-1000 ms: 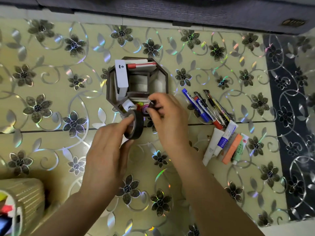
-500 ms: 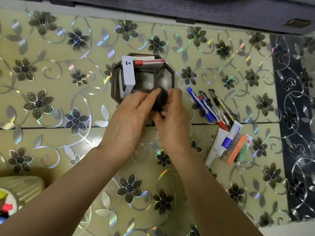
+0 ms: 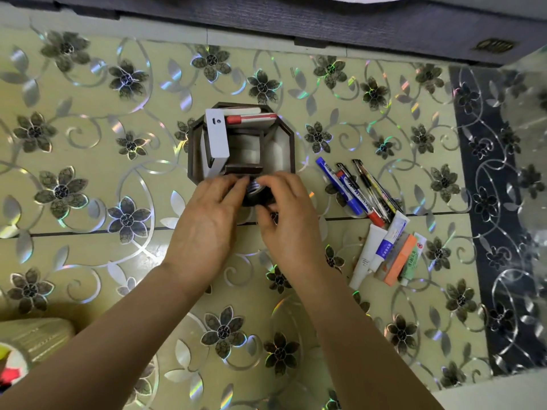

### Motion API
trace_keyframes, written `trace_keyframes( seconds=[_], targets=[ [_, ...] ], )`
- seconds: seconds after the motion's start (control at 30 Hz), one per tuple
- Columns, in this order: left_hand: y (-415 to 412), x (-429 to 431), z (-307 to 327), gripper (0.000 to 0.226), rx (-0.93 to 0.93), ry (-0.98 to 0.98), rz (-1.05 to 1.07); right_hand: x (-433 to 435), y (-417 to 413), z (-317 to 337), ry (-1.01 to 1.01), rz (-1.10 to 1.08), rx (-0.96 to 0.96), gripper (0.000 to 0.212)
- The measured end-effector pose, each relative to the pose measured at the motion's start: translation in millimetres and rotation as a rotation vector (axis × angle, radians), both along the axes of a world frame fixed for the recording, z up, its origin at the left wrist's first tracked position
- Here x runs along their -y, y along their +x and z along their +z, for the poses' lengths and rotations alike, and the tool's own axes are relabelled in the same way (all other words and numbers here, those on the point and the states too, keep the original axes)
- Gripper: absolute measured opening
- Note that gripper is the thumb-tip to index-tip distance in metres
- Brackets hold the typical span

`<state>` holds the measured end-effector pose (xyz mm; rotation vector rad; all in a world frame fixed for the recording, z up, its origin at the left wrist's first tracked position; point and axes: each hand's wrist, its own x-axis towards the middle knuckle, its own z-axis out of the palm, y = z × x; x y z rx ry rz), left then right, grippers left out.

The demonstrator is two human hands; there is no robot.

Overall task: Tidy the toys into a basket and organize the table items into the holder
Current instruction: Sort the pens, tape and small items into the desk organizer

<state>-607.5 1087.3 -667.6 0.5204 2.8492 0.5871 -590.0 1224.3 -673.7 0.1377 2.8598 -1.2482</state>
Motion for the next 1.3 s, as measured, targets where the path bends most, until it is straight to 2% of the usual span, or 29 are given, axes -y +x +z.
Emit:
trace_keyframes(
  seconds=[0.07, 0.13, 0.27, 0.37, 0.5, 0.57, 0.67, 0.73, 0.83, 0.9, 0.97, 1.07, 1.13, 1.2, 1.3],
  targets=[
    [-1, 1, -4, 0.036, -0.029, 0.037, 0.004, 2, 0, 0, 0.049, 0.006, -0.013, 0.037],
    [-4, 2, -3, 0.033, -0.05, 0.066, 0.023, 5, -3, 6, 0.134, -0.025, -0.022, 0.036],
    [-10, 0, -1, 0.043, -0.041, 0.043, 0.074, 20, -14, 12, 0.262, -0.105, 0.089, 0.047],
    [-14, 1, 3, 0.047, -0.034, 0.012, 0.041, 36, -11, 5, 0.374, -0.18, 0.079, 0.053],
    [-8, 12, 5, 0.06, 0.009, -0.052, 0.016, 47, -1, 2, 0.4, -0.227, 0.077, 0.049],
    [-4, 14, 9, 0.063, 0.003, -0.044, 0.017, 43, 2, 5, 0.425, -0.22, 0.053, 0.056],
    [2, 6, 21, 0.049, -0.084, 0.031, 0.021, 28, 8, 11, 0.337, -0.164, 0.037, 0.061],
    [7, -9, 29, 0.045, -0.127, 0.083, 0.035, 13, 13, 18, 0.218, -0.093, 0.109, 0.064],
    [21, -42, 31, 0.04, -0.148, 0.124, 0.098, -17, 19, 19, 0.193, -0.022, 0.087, 0.063],
    [36, -74, 29, 0.04, -0.113, 0.139, 0.131, -45, 27, 22, 0.192, -0.013, 0.095, 0.06],
    [48, -117, 25, 0.042, -0.077, 0.152, 0.141, -87, 38, 21, 0.238, -0.022, 0.043, 0.05],
    [67, -161, 13, 0.045, 0.067, 0.152, 0.16, -140, 55, 15, 0.44, -0.056, 0.076, 0.059],
    [79, -190, 2, 0.041, 0.177, 0.142, 0.175, -177, 64, 13, 0.357, -0.088, 0.18, 0.05],
    [89, -215, -8, 0.041, 0.295, 0.098, 0.153, -209, 68, 6, 0.33, -0.133, 0.2, 0.042],
    [90, -245, -21, 0.041, 0.378, 0.032, 0.153, -239, 62, -10, 0.541, -0.147, 0.183, 0.032]
  ],
)
